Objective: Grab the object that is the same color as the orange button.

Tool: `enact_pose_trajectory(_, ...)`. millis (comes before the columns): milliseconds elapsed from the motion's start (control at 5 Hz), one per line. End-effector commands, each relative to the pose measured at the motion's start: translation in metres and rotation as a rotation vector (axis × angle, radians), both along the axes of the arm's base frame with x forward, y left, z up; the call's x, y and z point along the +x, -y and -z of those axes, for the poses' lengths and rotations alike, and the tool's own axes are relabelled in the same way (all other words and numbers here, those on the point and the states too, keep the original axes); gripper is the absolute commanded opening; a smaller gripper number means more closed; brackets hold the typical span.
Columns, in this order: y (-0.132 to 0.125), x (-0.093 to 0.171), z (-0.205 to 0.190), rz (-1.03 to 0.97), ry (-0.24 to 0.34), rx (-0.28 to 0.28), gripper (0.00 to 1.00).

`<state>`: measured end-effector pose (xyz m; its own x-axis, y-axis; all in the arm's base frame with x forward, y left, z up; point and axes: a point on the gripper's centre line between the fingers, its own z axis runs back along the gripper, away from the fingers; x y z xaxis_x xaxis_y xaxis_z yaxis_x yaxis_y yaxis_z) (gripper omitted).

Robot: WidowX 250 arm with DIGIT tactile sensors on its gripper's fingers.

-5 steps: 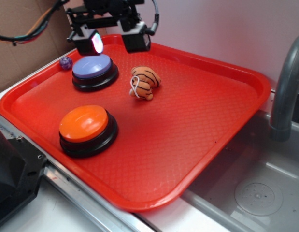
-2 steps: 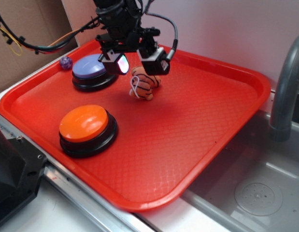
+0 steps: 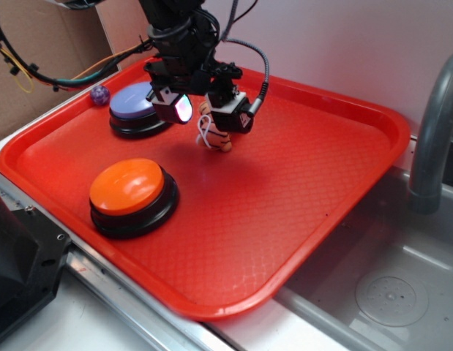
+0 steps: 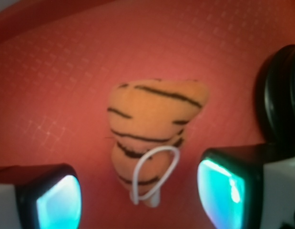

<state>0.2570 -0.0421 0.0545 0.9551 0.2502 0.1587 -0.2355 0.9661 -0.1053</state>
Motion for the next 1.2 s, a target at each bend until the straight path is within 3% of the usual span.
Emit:
enact_pose_trajectory(0, -0.006, 0.018, 0.004, -0.028, 0.069, 0.0, 1.0)
enact_pose_trajectory(200, 0.0, 0.034, 0.026, 0.003, 0.047, 0.025, 1.0)
enact_pose_trajectory(400, 0.009, 0.038, 0.038, 0.005, 0.011, 0.055, 0.0)
enact_pose_trajectory(800, 0.009, 0.006, -0.044, 0.046, -0.047, -0.066, 0.0)
enact_pose_trajectory(1000, 0.031, -0.03, -0.094, 0.046, -0.083, -0.093, 0.0)
